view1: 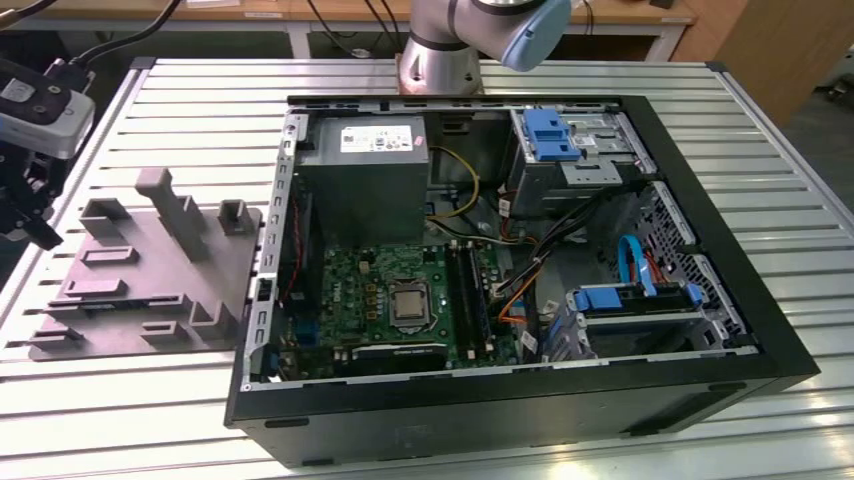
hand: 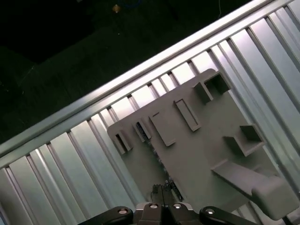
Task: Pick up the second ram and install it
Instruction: 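Pick up the second ram and move it above second insertion slot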
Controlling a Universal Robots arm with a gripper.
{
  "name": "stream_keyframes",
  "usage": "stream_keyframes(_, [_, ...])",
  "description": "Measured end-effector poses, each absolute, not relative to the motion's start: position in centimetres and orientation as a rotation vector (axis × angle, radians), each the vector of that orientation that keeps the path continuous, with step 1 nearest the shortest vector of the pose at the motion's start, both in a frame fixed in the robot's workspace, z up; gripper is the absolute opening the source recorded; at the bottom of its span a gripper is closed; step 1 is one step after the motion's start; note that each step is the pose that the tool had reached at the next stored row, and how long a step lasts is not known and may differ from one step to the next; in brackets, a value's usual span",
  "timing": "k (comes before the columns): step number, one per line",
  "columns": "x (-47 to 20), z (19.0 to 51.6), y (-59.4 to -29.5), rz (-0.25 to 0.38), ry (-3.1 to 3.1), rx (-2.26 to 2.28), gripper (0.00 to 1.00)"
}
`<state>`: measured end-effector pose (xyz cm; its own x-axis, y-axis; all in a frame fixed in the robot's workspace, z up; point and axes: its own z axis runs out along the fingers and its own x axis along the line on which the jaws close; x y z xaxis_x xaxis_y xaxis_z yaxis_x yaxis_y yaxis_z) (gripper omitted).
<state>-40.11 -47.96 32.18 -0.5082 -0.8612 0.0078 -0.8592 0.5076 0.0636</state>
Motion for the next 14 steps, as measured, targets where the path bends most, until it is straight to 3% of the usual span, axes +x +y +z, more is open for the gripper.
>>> stream_keyframes(14, [-40.11, 31.95, -47.96, -0.071, -2.472, 1.864, 0.1])
